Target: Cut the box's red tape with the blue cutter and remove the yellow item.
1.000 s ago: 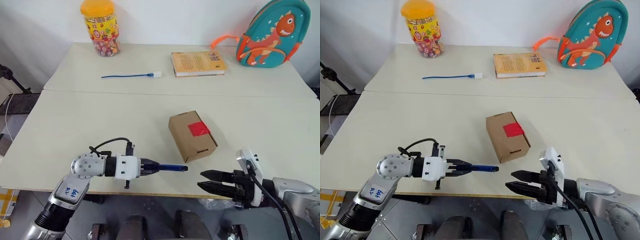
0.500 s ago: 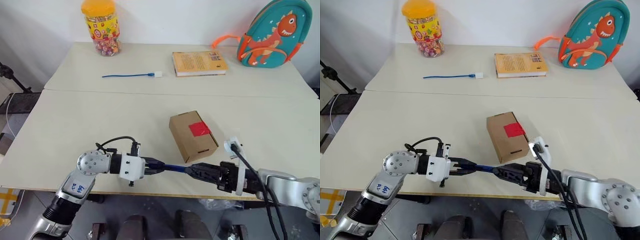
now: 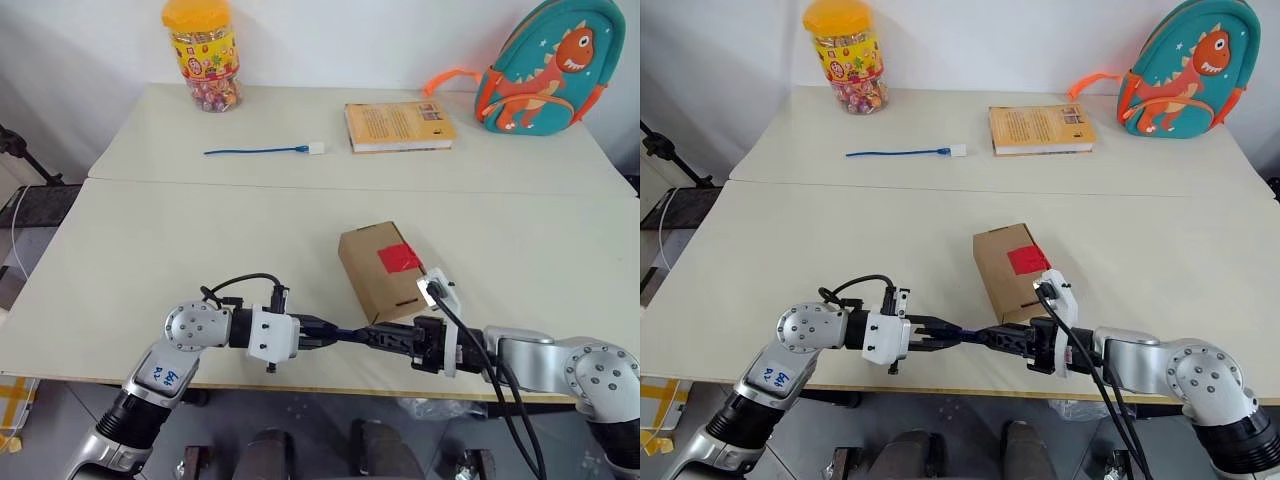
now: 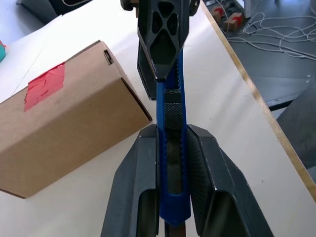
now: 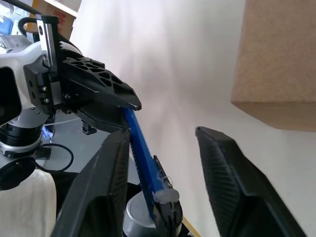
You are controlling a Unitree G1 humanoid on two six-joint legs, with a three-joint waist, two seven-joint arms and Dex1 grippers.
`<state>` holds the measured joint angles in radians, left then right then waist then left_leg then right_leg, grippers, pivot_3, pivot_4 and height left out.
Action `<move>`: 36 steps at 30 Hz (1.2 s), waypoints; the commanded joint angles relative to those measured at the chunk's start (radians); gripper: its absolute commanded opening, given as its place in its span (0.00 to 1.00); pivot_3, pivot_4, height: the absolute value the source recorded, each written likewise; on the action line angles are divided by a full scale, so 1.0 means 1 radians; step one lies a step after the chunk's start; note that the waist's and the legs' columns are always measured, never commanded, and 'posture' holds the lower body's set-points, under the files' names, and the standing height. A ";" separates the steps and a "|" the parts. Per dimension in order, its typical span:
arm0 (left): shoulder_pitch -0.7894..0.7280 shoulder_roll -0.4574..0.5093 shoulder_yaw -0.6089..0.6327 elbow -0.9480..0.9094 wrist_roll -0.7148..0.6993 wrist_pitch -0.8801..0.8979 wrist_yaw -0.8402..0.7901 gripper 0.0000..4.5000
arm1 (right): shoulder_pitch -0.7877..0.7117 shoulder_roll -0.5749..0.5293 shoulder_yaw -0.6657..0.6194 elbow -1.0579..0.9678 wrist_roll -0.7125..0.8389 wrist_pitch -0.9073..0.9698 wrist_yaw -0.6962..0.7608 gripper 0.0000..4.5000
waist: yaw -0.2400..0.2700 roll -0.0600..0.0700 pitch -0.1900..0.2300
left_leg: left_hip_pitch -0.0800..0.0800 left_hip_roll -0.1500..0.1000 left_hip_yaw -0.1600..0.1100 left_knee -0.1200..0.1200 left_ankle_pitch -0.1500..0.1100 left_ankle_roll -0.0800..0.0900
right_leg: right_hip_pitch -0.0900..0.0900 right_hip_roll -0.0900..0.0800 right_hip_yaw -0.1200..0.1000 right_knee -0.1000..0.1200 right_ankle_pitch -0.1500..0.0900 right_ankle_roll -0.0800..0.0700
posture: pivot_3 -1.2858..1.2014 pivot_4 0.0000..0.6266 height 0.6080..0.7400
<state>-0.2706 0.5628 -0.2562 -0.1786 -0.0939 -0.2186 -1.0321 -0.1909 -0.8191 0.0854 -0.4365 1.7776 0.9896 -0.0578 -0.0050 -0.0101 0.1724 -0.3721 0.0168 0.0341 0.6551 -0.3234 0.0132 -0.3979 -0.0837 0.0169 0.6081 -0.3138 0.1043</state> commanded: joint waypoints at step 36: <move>-0.099 0.102 0.293 0.045 -0.513 0.711 0.014 0.09 | 0.048 -0.512 -0.659 0.089 0.065 0.186 0.554 0.04 | 0.010 0.001 0.003 | -0.003 -0.001 -0.007 0.001 0.000 -0.001 | 0.002 -0.002 -0.010 -0.004 0.000 0.000 | 0.52 0.24 1.00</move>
<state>-0.3034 0.7009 0.0888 -0.1414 -0.6353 0.5208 -1.0193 -0.0835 -1.2807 -0.5540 -0.4075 1.8635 1.2042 0.4923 0.0045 -0.0086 0.1753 -0.3756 0.0150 0.0278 0.6563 -0.3229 0.0123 -0.3957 -0.0869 0.0064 0.6043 -0.3140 0.1038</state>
